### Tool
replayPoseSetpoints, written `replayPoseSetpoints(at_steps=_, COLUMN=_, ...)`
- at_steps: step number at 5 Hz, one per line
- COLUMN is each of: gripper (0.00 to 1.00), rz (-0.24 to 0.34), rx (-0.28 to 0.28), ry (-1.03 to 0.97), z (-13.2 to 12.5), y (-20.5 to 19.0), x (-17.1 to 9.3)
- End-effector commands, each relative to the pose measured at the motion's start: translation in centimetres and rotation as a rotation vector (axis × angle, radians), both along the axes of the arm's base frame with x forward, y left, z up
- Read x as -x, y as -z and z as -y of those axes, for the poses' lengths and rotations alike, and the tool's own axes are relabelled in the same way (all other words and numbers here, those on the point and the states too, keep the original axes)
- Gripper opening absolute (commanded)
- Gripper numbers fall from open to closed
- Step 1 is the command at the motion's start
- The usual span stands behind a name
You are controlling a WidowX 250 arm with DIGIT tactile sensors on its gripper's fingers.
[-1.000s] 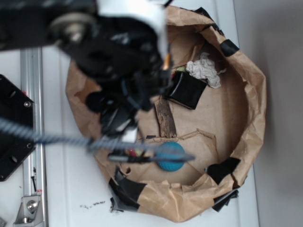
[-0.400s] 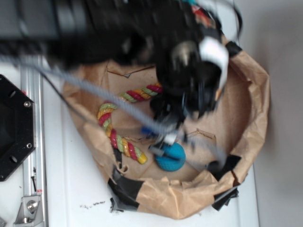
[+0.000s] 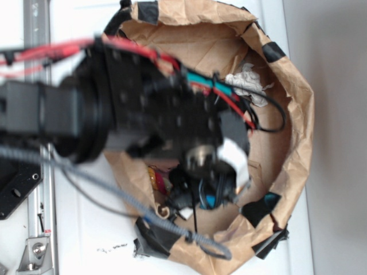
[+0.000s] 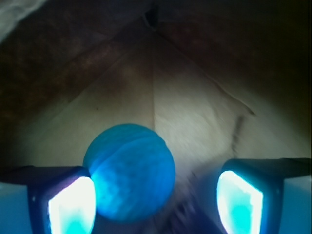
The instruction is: Grab the blue ball.
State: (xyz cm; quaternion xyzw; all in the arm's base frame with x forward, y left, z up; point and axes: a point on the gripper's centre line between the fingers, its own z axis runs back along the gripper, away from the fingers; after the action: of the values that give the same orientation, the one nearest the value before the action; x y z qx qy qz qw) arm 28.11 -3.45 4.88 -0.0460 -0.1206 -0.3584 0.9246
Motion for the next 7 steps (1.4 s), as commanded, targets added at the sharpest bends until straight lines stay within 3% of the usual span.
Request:
replayPoseSetpoints(at_steps=1, gripper=0.00, rz=0.012, rx=0.048, ry=0.051, z=3.4, y=0.9, x=0.2)
replayPoseSetpoints(at_steps=3, gripper=0.00, rz=0.011, rx=0.048, ry=0.015, z=3.1, y=0.3, x=0.8)
replayPoseSetpoints(at_steps=4, gripper=0.00, rz=0.014, rx=0.032, ry=-0.063, z=1.5, y=-1.4, x=0.6)
replayPoseSetpoints(at_steps=5, gripper=0.00, rz=0.070, rx=-0.064, ry=-0.296, z=-2.7, y=-6.4, x=0.9)
replayPoseSetpoints(at_steps=6, gripper=0.00, rz=-0.047, rx=-0.163, ry=-0.474, z=-5.5, y=-11.6, x=2.0)
replayPoseSetpoints(at_steps=7, gripper=0.00, rz=-0.101, rx=-0.093, ry=-0.720, z=-7.9, y=-14.2, x=3.0)
